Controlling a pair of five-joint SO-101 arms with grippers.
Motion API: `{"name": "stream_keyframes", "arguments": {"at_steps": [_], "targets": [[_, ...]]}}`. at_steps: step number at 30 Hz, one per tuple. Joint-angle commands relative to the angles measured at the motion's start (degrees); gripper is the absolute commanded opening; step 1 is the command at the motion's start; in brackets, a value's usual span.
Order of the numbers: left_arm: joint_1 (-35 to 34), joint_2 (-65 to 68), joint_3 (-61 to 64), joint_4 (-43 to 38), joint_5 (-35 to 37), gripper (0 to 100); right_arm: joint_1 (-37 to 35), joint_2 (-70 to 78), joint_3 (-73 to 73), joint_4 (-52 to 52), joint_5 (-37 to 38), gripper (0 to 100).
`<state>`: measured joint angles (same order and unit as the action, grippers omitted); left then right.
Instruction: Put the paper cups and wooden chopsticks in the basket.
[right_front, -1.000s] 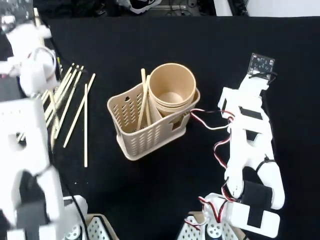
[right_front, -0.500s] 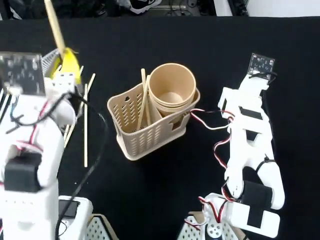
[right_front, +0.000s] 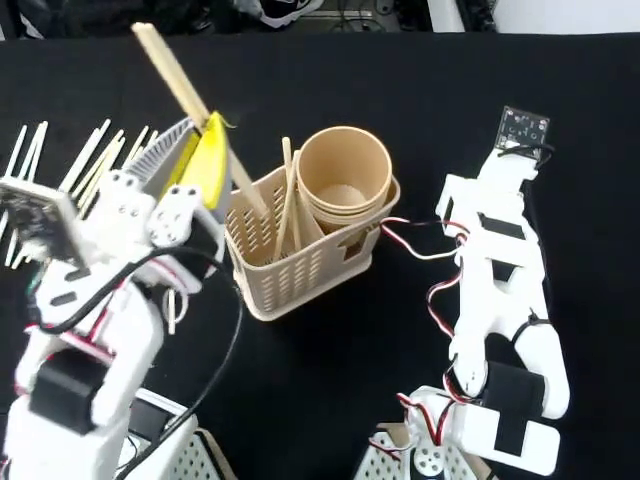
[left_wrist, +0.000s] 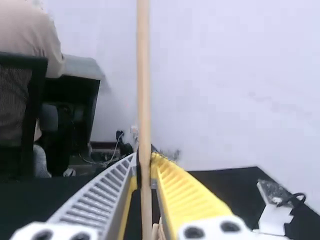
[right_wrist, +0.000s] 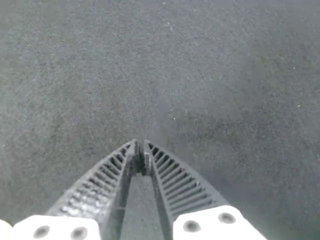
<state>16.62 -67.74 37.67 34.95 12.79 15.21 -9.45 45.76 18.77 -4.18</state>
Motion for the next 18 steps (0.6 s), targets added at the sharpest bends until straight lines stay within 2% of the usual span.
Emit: {"name": "stream_keyframes", "arguments": {"at_steps": [1,9,13,15,18], "targets": [[0.8,-0.4,5.8,-4.5,0.4,3,0.1,-0.1,-0.6,-1.2,0.6,1.5],[1.6,-0.6,15.4,-5.7,-5.9,5,0.1,-0.1,-0.6,-1.2,0.6,1.5],[1.6,-0.6,11.7,2.3,-3.1,23,0.1,-0.1,-0.6,-1.2,0.6,1.5],[1.2,-0.6,8.0,7.6,0.5,25,0.1,-0.1,-0.6,-1.2,2.3,1.5],[0.7,-0.6,1.2,13.8,0.2,25,0.0,-0.1,-0.6,-1.2,3.7,1.5]]}}
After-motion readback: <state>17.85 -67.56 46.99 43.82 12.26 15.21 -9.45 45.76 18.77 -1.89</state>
